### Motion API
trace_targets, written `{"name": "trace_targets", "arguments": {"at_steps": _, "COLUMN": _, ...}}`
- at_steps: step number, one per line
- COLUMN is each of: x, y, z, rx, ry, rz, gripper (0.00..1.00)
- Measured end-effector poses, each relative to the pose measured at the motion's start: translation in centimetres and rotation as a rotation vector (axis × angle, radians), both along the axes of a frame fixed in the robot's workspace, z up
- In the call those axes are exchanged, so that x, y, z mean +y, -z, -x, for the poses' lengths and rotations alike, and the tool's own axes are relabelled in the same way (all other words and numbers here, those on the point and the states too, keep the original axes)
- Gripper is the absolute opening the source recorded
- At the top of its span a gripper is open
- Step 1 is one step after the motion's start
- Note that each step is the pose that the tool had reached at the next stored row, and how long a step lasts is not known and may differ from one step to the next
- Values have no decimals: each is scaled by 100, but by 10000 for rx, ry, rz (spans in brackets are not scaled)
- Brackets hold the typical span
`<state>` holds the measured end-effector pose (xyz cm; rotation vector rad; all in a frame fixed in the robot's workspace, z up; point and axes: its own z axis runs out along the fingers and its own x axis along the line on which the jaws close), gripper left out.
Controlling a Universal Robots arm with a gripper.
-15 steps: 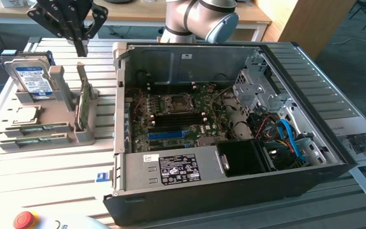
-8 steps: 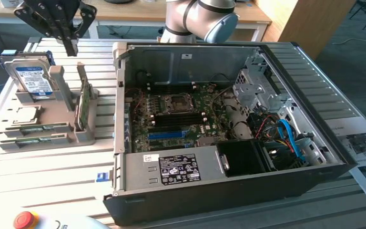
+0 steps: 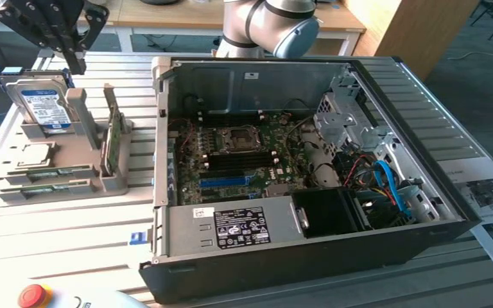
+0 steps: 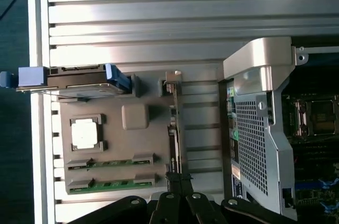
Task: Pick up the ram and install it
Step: 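Reach for the ram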
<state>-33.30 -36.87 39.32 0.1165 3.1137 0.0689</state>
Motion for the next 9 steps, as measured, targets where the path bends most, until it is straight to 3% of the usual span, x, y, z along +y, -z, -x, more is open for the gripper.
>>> {"name": "trace_targets", "arguments": {"at_steps": 9, "x": 34, "y": 1, "z": 313, "rx": 0, "ry": 2, "rz": 0, "gripper": 10}}
